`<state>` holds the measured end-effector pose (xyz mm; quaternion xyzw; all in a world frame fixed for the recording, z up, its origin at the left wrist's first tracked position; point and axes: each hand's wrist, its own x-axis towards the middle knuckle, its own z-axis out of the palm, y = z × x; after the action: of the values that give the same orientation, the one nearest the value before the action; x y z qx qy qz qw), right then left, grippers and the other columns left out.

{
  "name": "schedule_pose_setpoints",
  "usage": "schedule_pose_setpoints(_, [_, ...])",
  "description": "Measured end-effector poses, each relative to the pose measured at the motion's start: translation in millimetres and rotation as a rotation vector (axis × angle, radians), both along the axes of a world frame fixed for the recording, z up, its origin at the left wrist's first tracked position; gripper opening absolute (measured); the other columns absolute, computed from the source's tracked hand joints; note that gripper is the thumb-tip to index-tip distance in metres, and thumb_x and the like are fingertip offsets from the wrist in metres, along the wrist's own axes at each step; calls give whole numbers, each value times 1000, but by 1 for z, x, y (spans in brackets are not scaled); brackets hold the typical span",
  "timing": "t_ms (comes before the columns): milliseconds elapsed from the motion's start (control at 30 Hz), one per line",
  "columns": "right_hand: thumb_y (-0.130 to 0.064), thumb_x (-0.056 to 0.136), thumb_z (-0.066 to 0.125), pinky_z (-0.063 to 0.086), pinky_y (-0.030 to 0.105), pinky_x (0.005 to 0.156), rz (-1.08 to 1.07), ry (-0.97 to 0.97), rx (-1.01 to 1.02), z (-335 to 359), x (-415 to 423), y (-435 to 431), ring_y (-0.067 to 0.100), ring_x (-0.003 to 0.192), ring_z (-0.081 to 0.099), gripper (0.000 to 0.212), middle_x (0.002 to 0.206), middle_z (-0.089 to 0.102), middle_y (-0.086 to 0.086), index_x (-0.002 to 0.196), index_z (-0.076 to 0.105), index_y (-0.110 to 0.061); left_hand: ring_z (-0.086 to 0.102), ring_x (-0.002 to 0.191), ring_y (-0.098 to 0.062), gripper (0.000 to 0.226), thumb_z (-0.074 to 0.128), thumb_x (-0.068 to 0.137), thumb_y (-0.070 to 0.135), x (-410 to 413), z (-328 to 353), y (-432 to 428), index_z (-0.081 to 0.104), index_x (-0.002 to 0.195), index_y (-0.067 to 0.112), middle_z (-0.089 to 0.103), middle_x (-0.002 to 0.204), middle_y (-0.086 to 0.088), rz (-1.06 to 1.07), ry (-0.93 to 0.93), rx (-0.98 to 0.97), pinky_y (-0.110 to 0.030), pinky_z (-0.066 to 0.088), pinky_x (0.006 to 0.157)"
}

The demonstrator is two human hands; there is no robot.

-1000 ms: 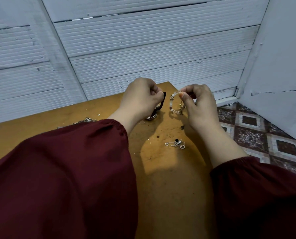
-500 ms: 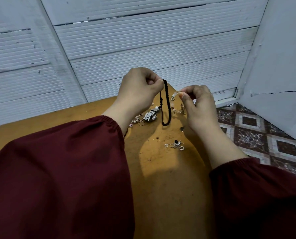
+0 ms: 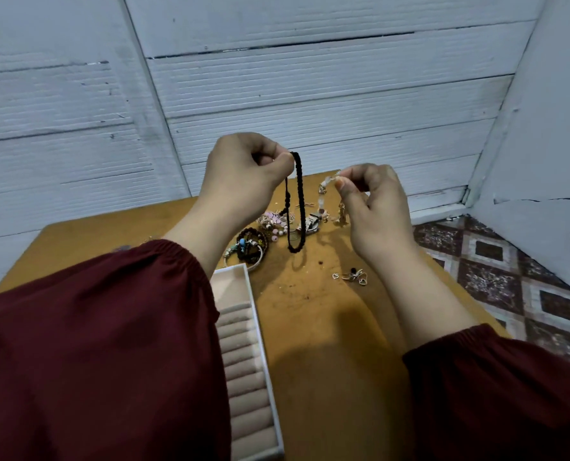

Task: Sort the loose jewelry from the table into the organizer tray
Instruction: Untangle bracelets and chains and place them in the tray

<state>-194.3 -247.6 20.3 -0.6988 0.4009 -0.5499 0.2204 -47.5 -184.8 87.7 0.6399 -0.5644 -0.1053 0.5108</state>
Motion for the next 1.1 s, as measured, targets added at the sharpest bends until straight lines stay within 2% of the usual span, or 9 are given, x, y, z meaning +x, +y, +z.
schedule_pose_setpoints(167, [-26, 92, 59, 44, 40, 90, 60, -20, -5, 8, 16, 40, 18, 99, 53, 8, 86, 46, -18, 88, 56, -33, 39, 42, 1, 8, 64, 85, 18, 12, 7, 45, 69, 80, 13, 47, 55, 9, 51, 40, -26, -9, 32, 43])
schedule_pose_setpoints(400, [-33, 86, 55, 46, 48, 88, 145, -71, -15, 11, 41, 97, 21, 98, 55, 4, 89, 50, -17, 87, 58, -35, 37, 43, 0, 7, 66, 85, 13, 23, 14, 115, 66, 78, 14, 47, 58, 6, 104, 196, -90, -10, 32, 42])
schedule_pose_setpoints(633, [-28, 87, 58, 46, 40, 89, 207, -112, -10, 8, 51, 144, 14, 95, 55, 5, 90, 55, -10, 88, 61, -32, 45, 57, -8, 18, 68, 82, 8, 18, -5, 165, 63, 69, 19, 51, 64, 2, 136, 316, -120, -11, 36, 50])
schedule_pose_setpoints(767, [-34, 87, 56, 46, 42, 89, 245, -105, 42, 1, 54, 167, 15, 96, 56, 6, 91, 55, -12, 84, 59, -38, 43, 51, -1, 18, 68, 81, 4, 21, -13, 191, 64, 69, 17, 50, 55, 10, 159, 374, -158, -10, 37, 51])
schedule_pose_setpoints(900, [-38, 86, 53, 44, 42, 92, 253, -88, 59, -4, 56, 180, 17, 101, 54, 7, 92, 54, -12, 80, 56, -41, 47, 56, -2, 18, 68, 81, 3, 22, -22, 207, 65, 69, 17, 56, 63, 4, 181, 408, -192, -11, 40, 55])
schedule_pose_setpoints(1100, [-36, 85, 55, 45, 43, 91, 269, -104, 71, -7, 55, 188, 19, 98, 55, 7, 90, 53, -15, 80, 57, -40, 45, 53, 1, 16, 71, 76, 7, 22, -34, 220, 64, 68, 18, 55, 64, 3, 195, 413, -214, -9, 38, 53])
